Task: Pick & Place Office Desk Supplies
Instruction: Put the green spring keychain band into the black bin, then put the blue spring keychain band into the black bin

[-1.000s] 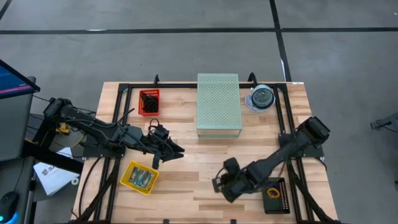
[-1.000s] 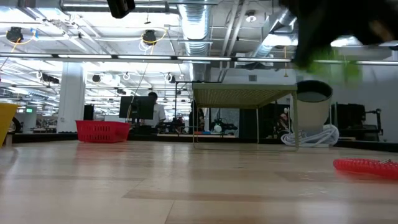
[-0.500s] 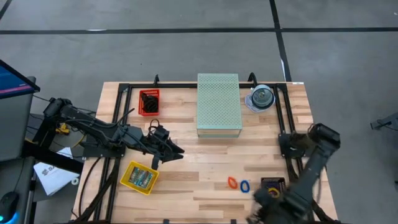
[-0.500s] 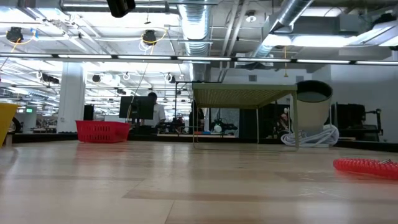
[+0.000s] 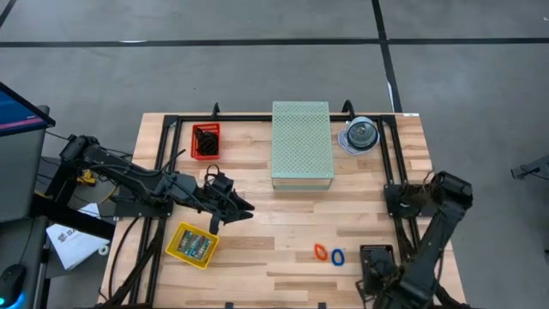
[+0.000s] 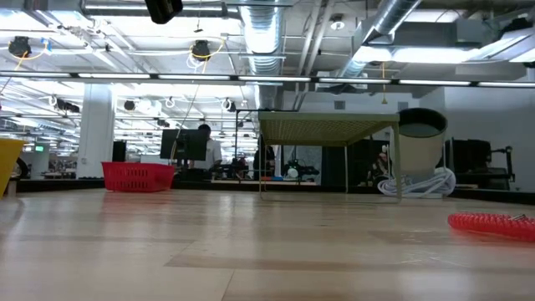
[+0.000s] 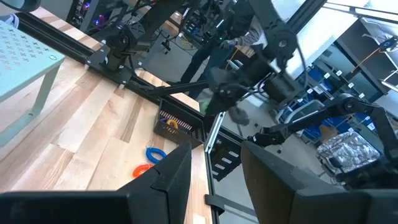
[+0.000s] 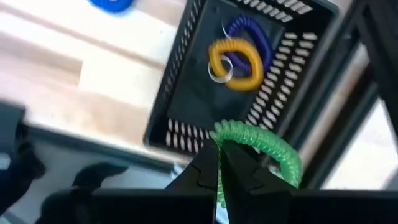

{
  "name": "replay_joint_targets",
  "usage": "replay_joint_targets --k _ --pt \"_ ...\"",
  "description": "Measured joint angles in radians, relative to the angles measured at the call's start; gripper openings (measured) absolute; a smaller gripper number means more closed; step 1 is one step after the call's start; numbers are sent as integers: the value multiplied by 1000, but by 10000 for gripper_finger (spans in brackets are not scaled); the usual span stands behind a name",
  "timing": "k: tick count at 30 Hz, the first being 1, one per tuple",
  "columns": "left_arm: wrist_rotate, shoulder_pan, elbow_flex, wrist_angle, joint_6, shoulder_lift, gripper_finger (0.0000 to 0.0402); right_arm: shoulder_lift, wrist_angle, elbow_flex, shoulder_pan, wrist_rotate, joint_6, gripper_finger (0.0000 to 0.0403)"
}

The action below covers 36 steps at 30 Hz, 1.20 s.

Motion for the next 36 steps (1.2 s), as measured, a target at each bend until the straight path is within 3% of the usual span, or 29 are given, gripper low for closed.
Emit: replay_joint_targets --k 8,17,31,36 --pt "-2 -6 0 8 -20 0 136 0 255 -154 5 4 3 0" --pt "-7 -7 0 9 -34 0 136 0 206 -157 5 7 2 20" --pt "-7 -7 0 8 -38 0 136 0 175 -152 3 44 -34 164" --pt "-7 -8 0 8 -39 0 136 -16 184 -95 -43 104 -41 191"
